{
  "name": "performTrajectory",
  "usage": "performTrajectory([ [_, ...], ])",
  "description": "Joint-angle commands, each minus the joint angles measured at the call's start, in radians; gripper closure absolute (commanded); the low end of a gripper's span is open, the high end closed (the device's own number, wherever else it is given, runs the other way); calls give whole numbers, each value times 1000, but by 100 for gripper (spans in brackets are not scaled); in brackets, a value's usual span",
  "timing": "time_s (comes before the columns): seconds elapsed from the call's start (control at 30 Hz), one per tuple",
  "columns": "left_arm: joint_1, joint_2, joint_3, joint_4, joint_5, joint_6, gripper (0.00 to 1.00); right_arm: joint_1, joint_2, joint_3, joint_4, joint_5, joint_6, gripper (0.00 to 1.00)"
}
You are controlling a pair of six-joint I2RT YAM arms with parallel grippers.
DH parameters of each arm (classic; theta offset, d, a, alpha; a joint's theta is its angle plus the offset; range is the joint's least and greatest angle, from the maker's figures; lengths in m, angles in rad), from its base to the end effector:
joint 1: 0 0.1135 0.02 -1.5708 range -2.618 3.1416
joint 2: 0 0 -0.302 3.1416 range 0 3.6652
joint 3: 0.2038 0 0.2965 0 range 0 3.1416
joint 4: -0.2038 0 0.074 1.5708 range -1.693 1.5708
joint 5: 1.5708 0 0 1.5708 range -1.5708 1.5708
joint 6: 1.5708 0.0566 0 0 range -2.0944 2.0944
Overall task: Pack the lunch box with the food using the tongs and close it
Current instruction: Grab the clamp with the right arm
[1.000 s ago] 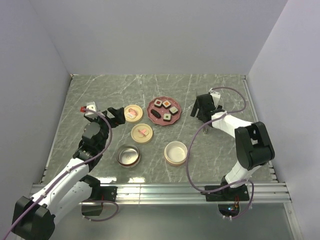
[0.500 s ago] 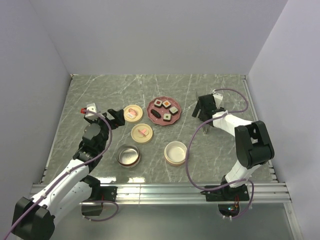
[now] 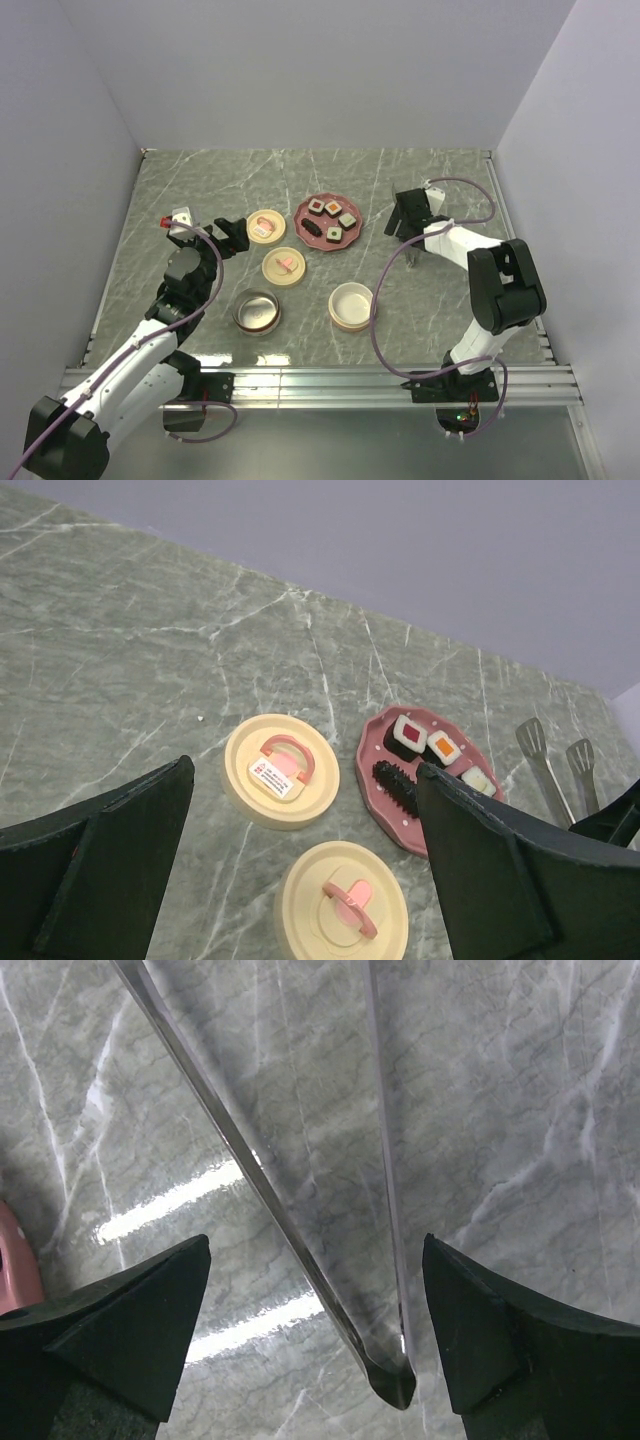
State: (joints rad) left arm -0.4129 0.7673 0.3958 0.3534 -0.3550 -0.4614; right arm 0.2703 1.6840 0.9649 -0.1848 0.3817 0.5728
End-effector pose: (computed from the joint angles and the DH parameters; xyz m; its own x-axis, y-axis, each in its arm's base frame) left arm 0.2113 -0.0711 0.2714 -0.0406 -0.4379 -0.8981 0.0445 0.8971 -0.4395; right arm 0.3818 0.0839 0.1680 -0.6503 0.3418 -0.6785 0.3888 0.9170 0.0893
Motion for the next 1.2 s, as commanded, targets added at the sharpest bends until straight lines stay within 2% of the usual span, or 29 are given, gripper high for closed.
performTrajectory([
  [0.0,-3,-19,2,27,5,-8,1,-5,8,52,-21,20,21,7],
  [0.27,-1,-46,-5,22,13,-10,1,-3,26,60,-25,-17,44,8],
  [0.33,-1,-46,-3,18,16,-11,0,3,36,63,-45,2,56,19],
  [0.47,-1,-49,-8,24,24,-11,0,7,25,48,-38,6,68,19],
  [0.7,-1,-51,-6,27,36,-10,0,12,85,138,-116,3,41,18],
  [0.87,0,-57,-8,22,40,-11,0,15,131,193,-142,5,-7,21],
  [1.0,2,-63,-9,21,47,-13,1,18,102,157,-145,13,-14,23],
  [1.17,3,-60,-9,24,54,-14,1,17,52,90,-102,-67,-56,14],
])
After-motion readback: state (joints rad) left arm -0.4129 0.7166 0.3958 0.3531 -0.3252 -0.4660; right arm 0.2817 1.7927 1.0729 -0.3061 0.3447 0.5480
